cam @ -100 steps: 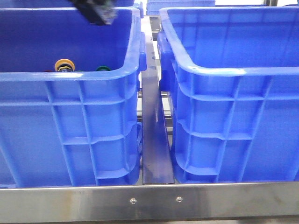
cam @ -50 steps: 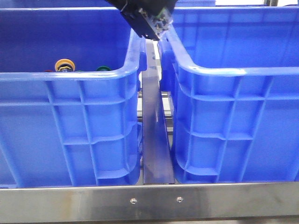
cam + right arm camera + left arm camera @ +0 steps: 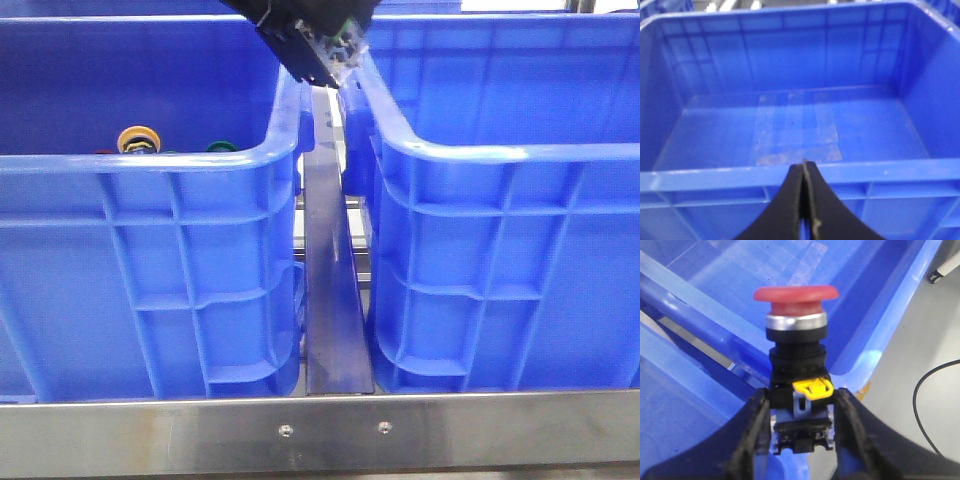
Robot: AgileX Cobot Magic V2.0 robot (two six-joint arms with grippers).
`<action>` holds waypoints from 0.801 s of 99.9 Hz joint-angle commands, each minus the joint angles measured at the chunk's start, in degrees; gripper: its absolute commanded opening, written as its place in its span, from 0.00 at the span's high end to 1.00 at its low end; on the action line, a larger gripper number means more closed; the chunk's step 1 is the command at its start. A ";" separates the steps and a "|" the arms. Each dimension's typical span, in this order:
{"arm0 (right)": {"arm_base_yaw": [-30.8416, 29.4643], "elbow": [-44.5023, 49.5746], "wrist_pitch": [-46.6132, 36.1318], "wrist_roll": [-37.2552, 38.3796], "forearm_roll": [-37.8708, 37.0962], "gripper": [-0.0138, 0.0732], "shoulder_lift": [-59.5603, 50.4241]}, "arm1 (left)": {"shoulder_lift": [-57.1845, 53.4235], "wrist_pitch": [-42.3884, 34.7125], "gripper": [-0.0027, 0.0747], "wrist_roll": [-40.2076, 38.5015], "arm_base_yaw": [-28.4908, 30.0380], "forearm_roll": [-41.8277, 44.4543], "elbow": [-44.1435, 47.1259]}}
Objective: Pick red and yellow buttons and place in box
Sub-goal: 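Lift the red button and pass it to the right gripper between bins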
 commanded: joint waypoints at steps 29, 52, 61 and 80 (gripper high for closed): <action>-0.07 -23.38 12.80 -0.97 0.13 0.89 23.24 | -1.40 -3.25 0.82 0.15 -0.46 -0.96 -1.68; 0.09 -31.52 18.05 -2.12 7.71 0.31 35.79 | -1.40 -3.25 0.82 0.15 -0.46 -0.96 -1.68; 0.65 -34.37 20.67 -6.22 14.99 0.10 39.45 | -1.40 -3.25 0.82 0.15 -0.46 -0.96 -1.68; 5.22 -39.00 21.28 -16.16 37.10 0.12 45.86 | -1.40 -3.25 0.82 0.15 -0.46 -0.96 -1.68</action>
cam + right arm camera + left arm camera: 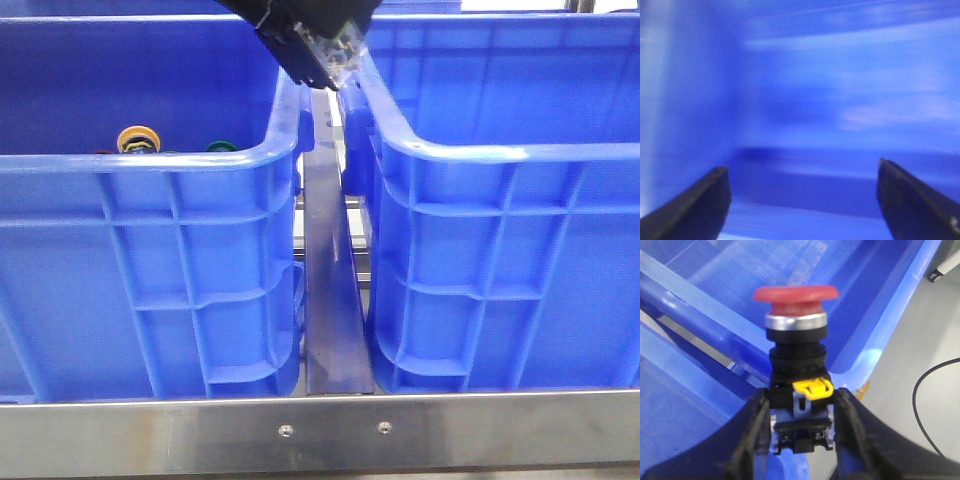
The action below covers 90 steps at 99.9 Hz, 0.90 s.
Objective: Pick red and yellow buttons and place in box
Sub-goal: 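Lift the red button and pass it to the right gripper between bins, then carry the red button with the right gripper and set it in the empty bin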
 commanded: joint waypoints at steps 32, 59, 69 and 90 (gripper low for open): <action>11.96 -10.64 3.79 -10.78 31.15 0.19 15.36 | -1.40 -3.49 0.82 0.15 -0.46 -0.96 -1.68; 15.37 -13.66 6.27 -10.78 32.83 0.26 20.98 | -1.40 -3.49 0.82 0.15 -0.46 -1.14 -1.68; 15.43 -13.66 6.38 -10.78 32.83 0.42 21.00 | -1.40 -3.49 0.82 0.15 -0.46 -1.12 -1.68; 15.43 -13.66 6.70 -10.91 32.83 0.57 21.00 | -1.40 -3.38 0.71 0.15 -0.46 -1.12 -1.68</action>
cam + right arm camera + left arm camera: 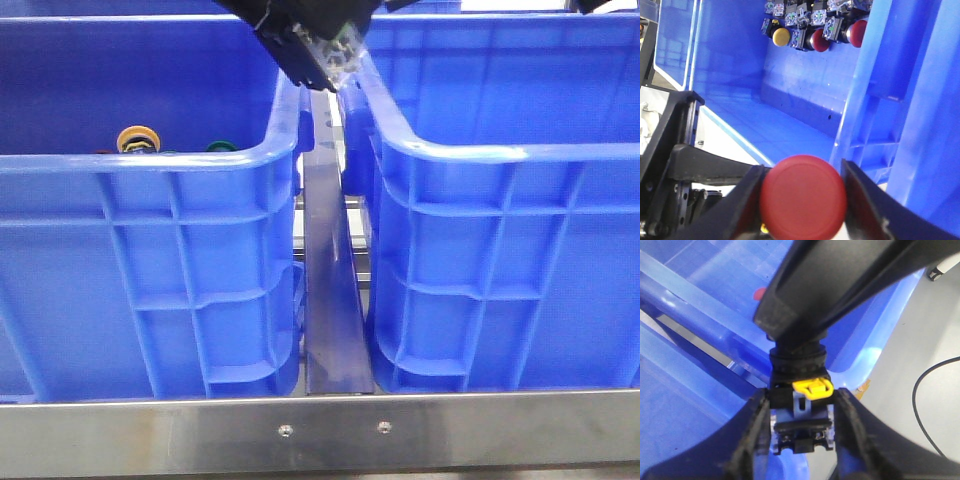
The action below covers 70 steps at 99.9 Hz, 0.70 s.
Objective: Pick red and yellow buttons and place in box
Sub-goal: 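Carry the red button with the right gripper and set it in the empty bin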
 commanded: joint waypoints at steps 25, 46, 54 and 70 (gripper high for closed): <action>-1.55 -2.79 -2.69 -3.95 3.29 0.57 -2.60 | -1.51 -2.10 0.22 0.03 -0.46 -1.12 -1.80; -6.10 -3.05 -14.81 -15.87 -0.58 0.57 -6.65 | -1.51 -1.62 0.22 0.03 -0.46 -1.16 -1.80; -6.17 -2.78 -19.85 -20.78 -4.76 0.57 -6.71 | -1.51 -1.62 0.22 0.03 -0.46 -1.53 -1.80; -6.17 1.09 -31.84 -24.86 -6.30 0.57 -5.76 | -1.51 -1.54 0.22 0.03 -0.46 -1.81 -1.80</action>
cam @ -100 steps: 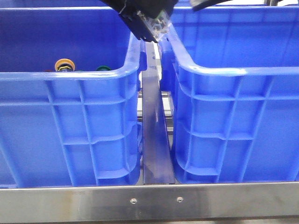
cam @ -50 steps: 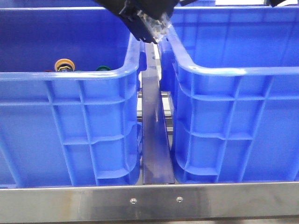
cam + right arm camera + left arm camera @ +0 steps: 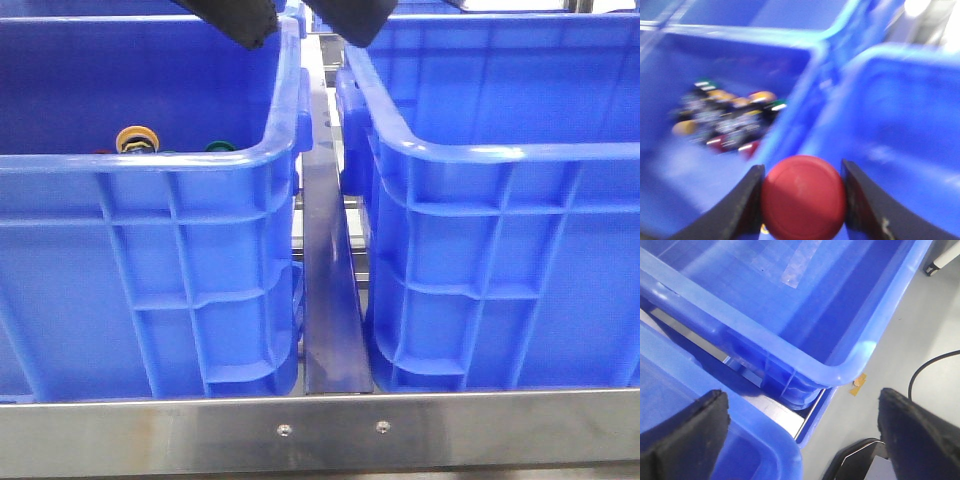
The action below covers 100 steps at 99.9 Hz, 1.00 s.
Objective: Pick red and yellow buttons and place in box
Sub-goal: 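Carry the red button with the right gripper and set it in the empty bin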
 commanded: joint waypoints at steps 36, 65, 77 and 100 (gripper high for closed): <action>-0.07 3.92 -28.11 -9.72 0.70 0.57 9.31 | -1.51 -2.74 0.24 0.03 -0.46 -1.44 -1.80; -0.07 1.66 -38.56 -9.61 0.99 0.57 19.19 | -1.51 -4.18 0.24 0.03 -0.46 -1.73 -1.80; -0.07 -0.64 -40.04 -9.61 0.99 0.57 23.02 | -1.51 -4.32 0.24 0.03 -0.46 -1.73 -1.80; -0.20 -4.11 -42.56 -9.61 0.99 0.57 29.15 | -1.51 -4.32 0.24 0.03 -0.46 -1.73 -1.80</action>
